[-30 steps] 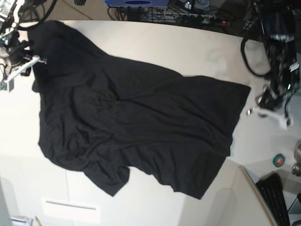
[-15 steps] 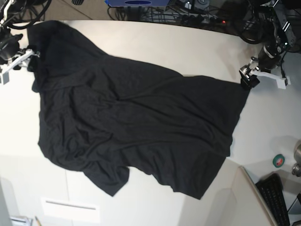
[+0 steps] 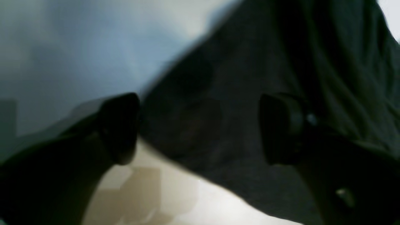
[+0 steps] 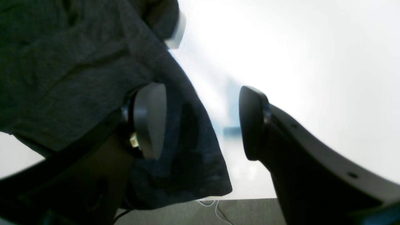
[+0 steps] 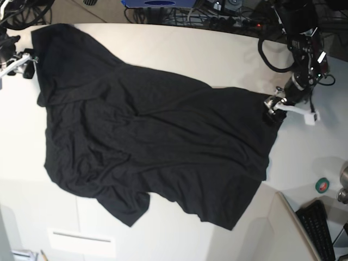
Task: Layout the t-shirt on the table in an organized manner, then fold the t-shirt properly
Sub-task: 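Grasp the shirt's hem corners with both grippers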
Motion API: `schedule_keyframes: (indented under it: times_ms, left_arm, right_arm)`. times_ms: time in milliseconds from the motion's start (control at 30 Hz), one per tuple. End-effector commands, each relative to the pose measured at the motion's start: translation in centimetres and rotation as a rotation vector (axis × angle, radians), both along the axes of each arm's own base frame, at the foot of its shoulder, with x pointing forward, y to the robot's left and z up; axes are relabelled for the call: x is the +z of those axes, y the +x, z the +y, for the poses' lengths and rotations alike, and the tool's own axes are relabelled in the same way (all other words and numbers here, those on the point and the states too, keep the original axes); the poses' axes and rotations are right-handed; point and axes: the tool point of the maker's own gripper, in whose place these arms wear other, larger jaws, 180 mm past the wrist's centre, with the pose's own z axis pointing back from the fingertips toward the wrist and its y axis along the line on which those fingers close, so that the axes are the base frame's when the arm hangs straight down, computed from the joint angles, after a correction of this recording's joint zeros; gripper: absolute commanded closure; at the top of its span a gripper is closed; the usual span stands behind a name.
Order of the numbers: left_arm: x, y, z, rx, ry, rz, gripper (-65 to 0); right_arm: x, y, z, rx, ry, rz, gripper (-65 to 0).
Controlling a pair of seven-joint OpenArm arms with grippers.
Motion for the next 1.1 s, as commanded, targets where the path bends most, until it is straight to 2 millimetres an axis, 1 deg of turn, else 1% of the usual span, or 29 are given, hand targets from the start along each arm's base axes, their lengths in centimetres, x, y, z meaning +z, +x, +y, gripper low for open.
schedule_keyframes:
  times_ms: [0, 100, 167, 200, 300, 333, 367, 467, 533, 600, 700, 767, 833, 867, 1067]
  left_arm:
    - [-0.9, -1.1, -0.3, -0.020, -0.009, 0.057, -46.9]
    - [-0.9, -1.1, -0.3, -0.020, -0.010, 0.056, -37.0]
    - [-0.8, -1.1, -0.2, -0.017, -0.010, 0.055, -30.4]
    - [-0.8, -1.1, -0.1, -0.017, -0.008, 0.055, -26.0]
    - [-0.8, -1.1, 0.0, -0.017, -0.005, 0.055, -8.2]
    - [-0.7, -1.1, 0.1, -0.015, -0.005, 0.055, -1.2]
    - [-0.7, -1.1, 0.1, -0.015, -0.003, 0.055, 0.0]
    - [-0.5, -1.1, 0.8, -0.017, 0.012, 0.056, 0.0]
    - [-0.4, -1.1, 1.1, -0.017, 0.019, 0.058, 0.0]
    - [-0.2, -1.3, 1.8, -0.018, 0.033, 0.061, 0.0]
    - [-0.1, -1.5, 2.5, -0.018, 0.048, 0.066, 0.0]
    - [-0.1, -1.5, 2.5, -0.018, 0.049, 0.066, 0.0]
    - [-0.1, -1.6, 2.5, -0.018, 0.049, 0.067, 0.0]
    - [-0.1, -1.6, 2.5, -0.018, 0.049, 0.067, 0.0]
    - [0.0, -1.4, 2.5, -0.019, 0.051, 0.064, 0.0]
  right_arm:
    - [1.1, 0.8, -1.3, 0.009, -0.031, -0.037, -33.9]
    - [0.0, 0.3, -2.2, 0.008, -0.017, -0.002, -34.1]
    - [-0.8, 0.6, -2.2, 0.050, -0.004, 0.023, -34.2]
    - [-1.2, 0.5, -2.2, 0.067, -0.001, 0.042, -34.2]
    - [-2.0, 0.2, -2.6, 0.095, 0.004, 0.081, -34.2]
    - [-2.1, 0.1, -2.7, 0.104, 0.001, 0.091, -34.2]
    - [-2.2, 0.1, -2.7, 0.116, 0.000, 0.099, -34.2]
    - [-2.3, 1.0, -2.2, 0.180, -0.012, 0.100, -34.4]
    - [-2.6, 1.7, -1.0, 0.244, -0.011, 0.093, -34.5]
    - [-2.5, 2.2, 0.1, 0.295, -0.012, 0.089, -36.3]
    - [-1.3, 2.8, 1.0, 0.319, -0.033, 0.048, -36.5]
    - [-0.4, 3.3, 1.7, 0.334, -0.046, 0.020, -36.5]
    - [-0.2, 3.2, 2.0, 0.345, -0.050, 0.015, -36.5]
    - [-0.3, 3.3, 2.0, 0.343, -0.048, 0.018, -36.5]
    - [-3.2, 2.7, 1.6, 0.290, 0.025, 0.076, -36.5]
